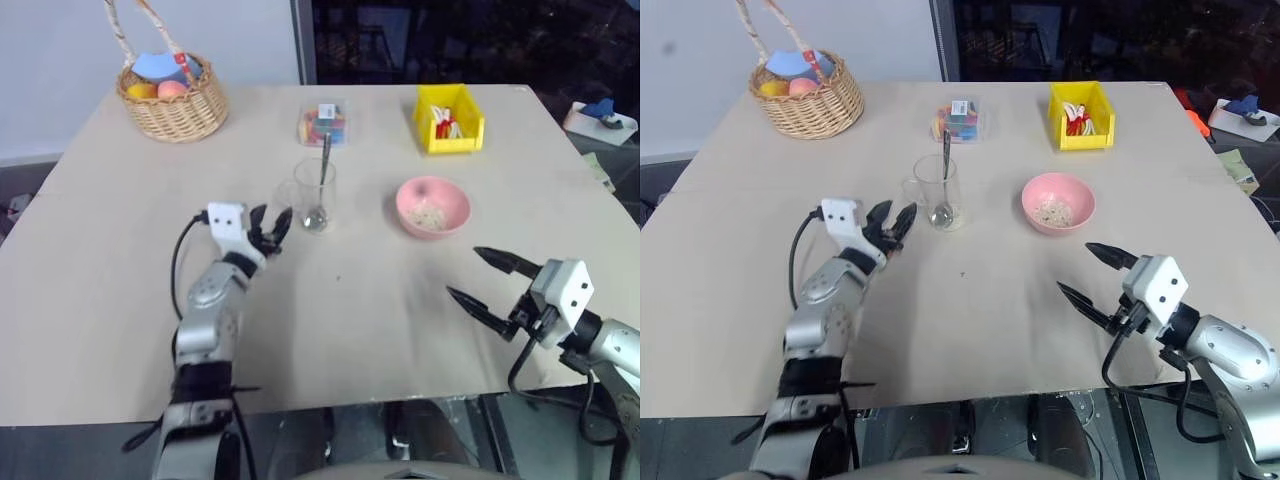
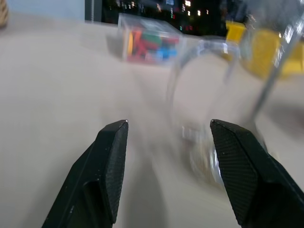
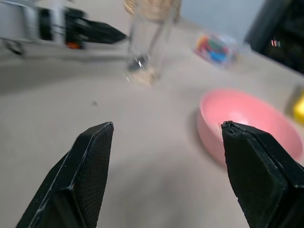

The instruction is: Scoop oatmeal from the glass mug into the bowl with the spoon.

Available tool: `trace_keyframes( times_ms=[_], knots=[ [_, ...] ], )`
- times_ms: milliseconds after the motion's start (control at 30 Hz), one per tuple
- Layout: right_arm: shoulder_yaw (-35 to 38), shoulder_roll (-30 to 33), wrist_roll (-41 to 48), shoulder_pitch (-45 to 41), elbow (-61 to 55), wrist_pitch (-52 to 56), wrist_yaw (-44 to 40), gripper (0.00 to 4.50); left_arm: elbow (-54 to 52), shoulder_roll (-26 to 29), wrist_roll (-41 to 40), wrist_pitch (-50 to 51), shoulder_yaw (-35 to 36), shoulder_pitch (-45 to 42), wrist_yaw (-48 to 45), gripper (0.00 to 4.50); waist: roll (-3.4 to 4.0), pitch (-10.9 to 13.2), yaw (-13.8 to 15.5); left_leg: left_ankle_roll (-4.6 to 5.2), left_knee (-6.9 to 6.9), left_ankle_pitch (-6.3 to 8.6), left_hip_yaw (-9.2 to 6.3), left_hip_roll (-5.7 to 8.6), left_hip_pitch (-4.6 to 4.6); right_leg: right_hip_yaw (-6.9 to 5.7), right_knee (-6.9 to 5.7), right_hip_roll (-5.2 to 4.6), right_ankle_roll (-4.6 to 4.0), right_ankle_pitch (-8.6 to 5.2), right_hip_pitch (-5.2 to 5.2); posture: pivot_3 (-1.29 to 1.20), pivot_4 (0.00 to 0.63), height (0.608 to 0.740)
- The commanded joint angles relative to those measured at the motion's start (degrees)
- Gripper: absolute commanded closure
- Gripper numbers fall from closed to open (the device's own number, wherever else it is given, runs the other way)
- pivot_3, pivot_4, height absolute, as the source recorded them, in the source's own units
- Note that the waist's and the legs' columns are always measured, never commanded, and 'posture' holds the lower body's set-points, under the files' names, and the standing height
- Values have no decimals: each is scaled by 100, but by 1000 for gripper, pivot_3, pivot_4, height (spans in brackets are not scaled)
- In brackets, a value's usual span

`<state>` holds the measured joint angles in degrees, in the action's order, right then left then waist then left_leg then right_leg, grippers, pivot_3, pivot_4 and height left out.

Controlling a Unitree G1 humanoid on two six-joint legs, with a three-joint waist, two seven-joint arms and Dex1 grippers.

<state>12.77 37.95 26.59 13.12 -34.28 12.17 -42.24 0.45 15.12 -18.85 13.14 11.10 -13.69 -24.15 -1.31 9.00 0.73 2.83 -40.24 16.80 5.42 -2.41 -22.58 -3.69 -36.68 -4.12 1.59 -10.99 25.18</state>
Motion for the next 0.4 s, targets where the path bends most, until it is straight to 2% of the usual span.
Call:
trace_keyframes(
  times_ms=[33, 67, 233, 400],
  knots=[
    [502, 201, 111, 18, 435, 70, -164, 337, -1253, 403, -374, 320, -102, 770, -562, 1511, -3, -2, -5, 4, -1, 2, -1, -1, 0, -2, 0, 0, -1, -1, 0, 0, 150, 740],
    [608, 260, 86, -17, 657, 2, -229, 28, -1615, 558, -488, 427, -128, 1084, -739, 1511, -2, -2, -2, 25, 0, 15, 1, -8, 4, 1, -1, -1, -14, -9, -1, 0, 150, 740],
    [853, 533, -31, -244, 1474, -318, -600, 28, -2821, 1069, -1216, 902, 53, 2128, -1284, 1511, 3, -2, 9, 29, 0, 18, 4, -18, 6, 4, -1, -1, -25, -16, 0, 0, 150, 740],
    [919, 662, -129, -414, 2158, -650, -940, 28, -3440, 1437, -1373, 873, 145, 2813, -1560, 1511, 9, -5, 15, 32, 0, 20, 2, -15, 7, 2, -1, 0, -20, -20, -1, 0, 150, 740]
  ],
)
